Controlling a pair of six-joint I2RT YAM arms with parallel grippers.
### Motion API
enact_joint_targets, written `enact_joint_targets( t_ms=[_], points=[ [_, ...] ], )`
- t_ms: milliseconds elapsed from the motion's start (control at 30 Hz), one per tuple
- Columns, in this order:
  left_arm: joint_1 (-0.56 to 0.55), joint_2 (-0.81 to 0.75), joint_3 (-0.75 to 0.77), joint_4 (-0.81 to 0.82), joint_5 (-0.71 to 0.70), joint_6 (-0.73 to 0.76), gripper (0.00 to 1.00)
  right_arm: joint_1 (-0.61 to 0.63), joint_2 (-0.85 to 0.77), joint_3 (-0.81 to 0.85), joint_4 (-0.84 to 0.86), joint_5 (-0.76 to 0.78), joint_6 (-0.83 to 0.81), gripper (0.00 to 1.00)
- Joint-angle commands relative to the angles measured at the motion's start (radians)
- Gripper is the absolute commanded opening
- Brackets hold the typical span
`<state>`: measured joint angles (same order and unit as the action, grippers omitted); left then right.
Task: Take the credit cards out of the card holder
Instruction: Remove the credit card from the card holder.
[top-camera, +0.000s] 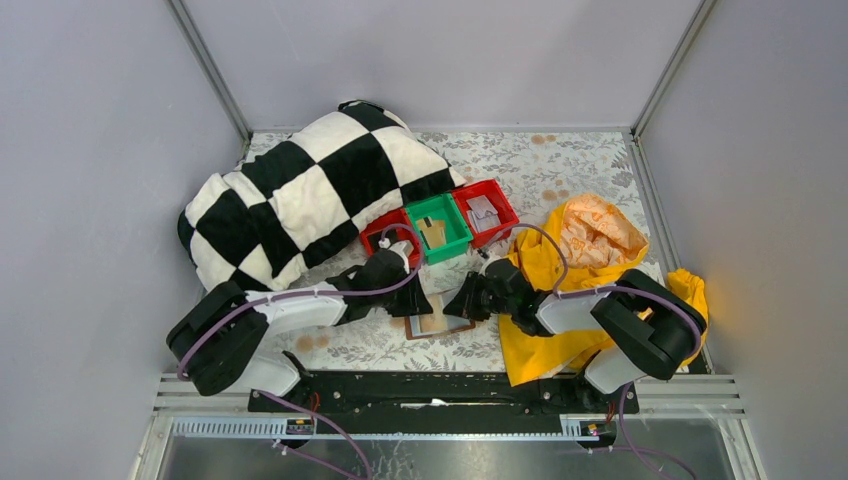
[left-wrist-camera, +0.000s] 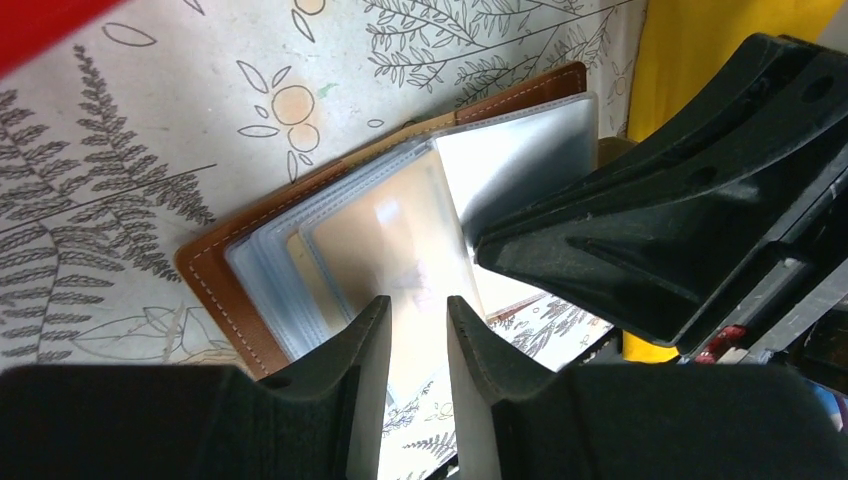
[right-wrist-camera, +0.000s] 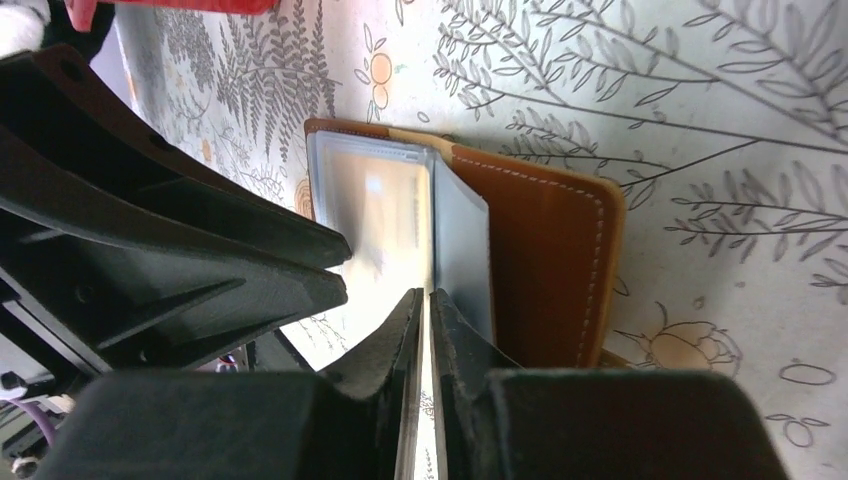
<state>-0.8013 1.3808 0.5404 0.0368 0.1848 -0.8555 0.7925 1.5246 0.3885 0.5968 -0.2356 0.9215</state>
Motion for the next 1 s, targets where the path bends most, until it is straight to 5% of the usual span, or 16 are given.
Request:
enact_joint_targets(
  t_ms=[0,367,967],
  points=[
    [0.01,0.031,0.029,0.03,0.017,0.033,0.31,-0.047,-0.031,-0.012,0.054,-0.044,0.001,0.14],
    [0.032,-0.086,0.059,-0.115,-0.029,0.083,0.36,-0.083,-0.029,0.028,0.003,-0.073,-0.043,0.17],
    [0.056,0.054,0.042,-0.006,0.099,0.071,0.36,-0.088,0.063,0.029,0.094,-0.128,-0.015,0.26]
  ],
)
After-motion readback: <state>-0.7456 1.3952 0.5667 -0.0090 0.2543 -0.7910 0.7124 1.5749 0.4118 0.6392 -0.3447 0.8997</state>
